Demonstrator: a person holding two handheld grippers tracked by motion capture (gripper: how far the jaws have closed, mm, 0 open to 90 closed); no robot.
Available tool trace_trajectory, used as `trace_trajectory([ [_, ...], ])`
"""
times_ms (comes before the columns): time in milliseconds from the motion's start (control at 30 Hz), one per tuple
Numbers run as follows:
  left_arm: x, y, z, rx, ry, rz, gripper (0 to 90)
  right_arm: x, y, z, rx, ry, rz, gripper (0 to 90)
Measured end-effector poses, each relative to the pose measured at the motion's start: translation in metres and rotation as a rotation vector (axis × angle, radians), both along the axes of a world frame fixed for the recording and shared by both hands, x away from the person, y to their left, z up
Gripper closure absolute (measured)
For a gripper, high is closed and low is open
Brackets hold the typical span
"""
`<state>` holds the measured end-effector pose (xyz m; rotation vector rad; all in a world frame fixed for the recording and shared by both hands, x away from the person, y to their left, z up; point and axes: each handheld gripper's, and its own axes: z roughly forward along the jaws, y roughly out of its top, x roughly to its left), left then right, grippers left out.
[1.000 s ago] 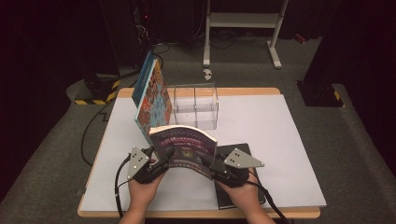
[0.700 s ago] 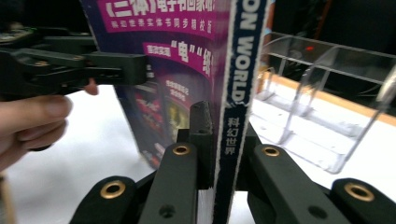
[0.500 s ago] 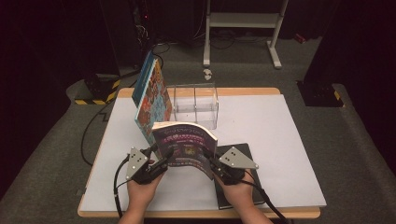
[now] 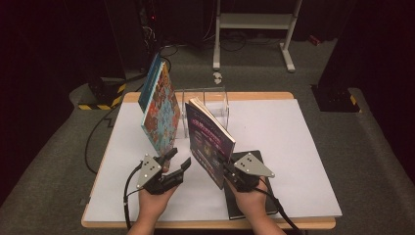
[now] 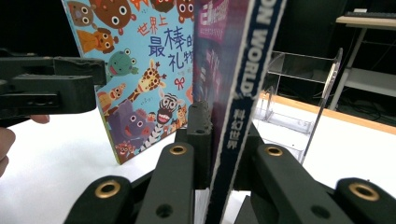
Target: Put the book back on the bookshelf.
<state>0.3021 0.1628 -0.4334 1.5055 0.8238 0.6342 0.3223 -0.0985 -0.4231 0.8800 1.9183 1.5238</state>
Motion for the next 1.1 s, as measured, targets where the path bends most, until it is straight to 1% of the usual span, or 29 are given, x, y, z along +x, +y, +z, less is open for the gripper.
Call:
trace_trajectory([
  [33,0.0,-0.004,0.002,-0.005,0.004,-0.017,34.6,-0.001,0.0,0.0,-0.001,-0.004,0.005,80.1],
  [100,-0.001,-0.011,0.006,-0.033,0.007,-0.05,31.0,-0.002,0.0,0.0,0.001,-0.008,0.017,78.9],
  [167,-0.001,-0.018,0.01,-0.048,0.02,-0.074,27.3,-0.004,0.001,-0.001,-0.004,-0.017,0.022,77.9],
  [200,-0.001,-0.023,0.013,-0.052,0.027,-0.096,25.9,-0.005,0.001,-0.002,-0.005,-0.019,0.023,77.4],
  [267,-0.001,-0.03,0.017,-0.063,0.032,-0.123,22.8,-0.006,0.002,-0.003,-0.003,-0.019,0.033,76.5],
  [367,-0.001,-0.039,0.025,-0.085,0.021,-0.167,20.6,-0.008,0.001,-0.006,-0.003,-0.013,0.043,75.6],
  [400,0.0,-0.043,0.028,-0.107,0.022,-0.183,20.4,-0.009,0.001,-0.007,-0.005,-0.007,0.045,74.5],
  [433,0.001,-0.045,0.03,-0.115,0.031,-0.193,19.9,-0.011,0.0,-0.009,-0.009,0.004,0.053,72.2],
  [567,0.002,-0.053,0.033,-0.1,0.03,-0.205,18.3,-0.022,-0.01,-0.017,-0.02,0.025,0.077,71.5],
  [700,0.003,-0.059,0.032,-0.104,0.047,-0.217,17.4,-0.027,-0.017,-0.022,-0.022,0.059,0.115,72.3],
  [733,0.003,-0.06,0.032,-0.101,0.047,-0.214,17.2,-0.027,-0.017,-0.022,-0.02,0.067,0.124,73.0],
  [800,0.002,-0.062,0.032,-0.111,0.048,-0.207,14.8,-0.028,-0.015,-0.024,-0.027,0.072,0.146,73.0],
  [933,0.001,-0.063,0.032,-0.107,0.049,-0.192,14.7,-0.027,-0.014,-0.025,-0.021,0.085,0.163,72.2],
  [1033,0.0,-0.064,0.032,-0.09,0.045,-0.173,14.5,-0.029,-0.012,-0.025,-0.03,0.082,0.173,69.6],
  [1100,-0.002,-0.064,0.032,-0.085,0.043,-0.157,14.4,-0.03,-0.011,-0.026,-0.035,0.074,0.185,67.3],
])
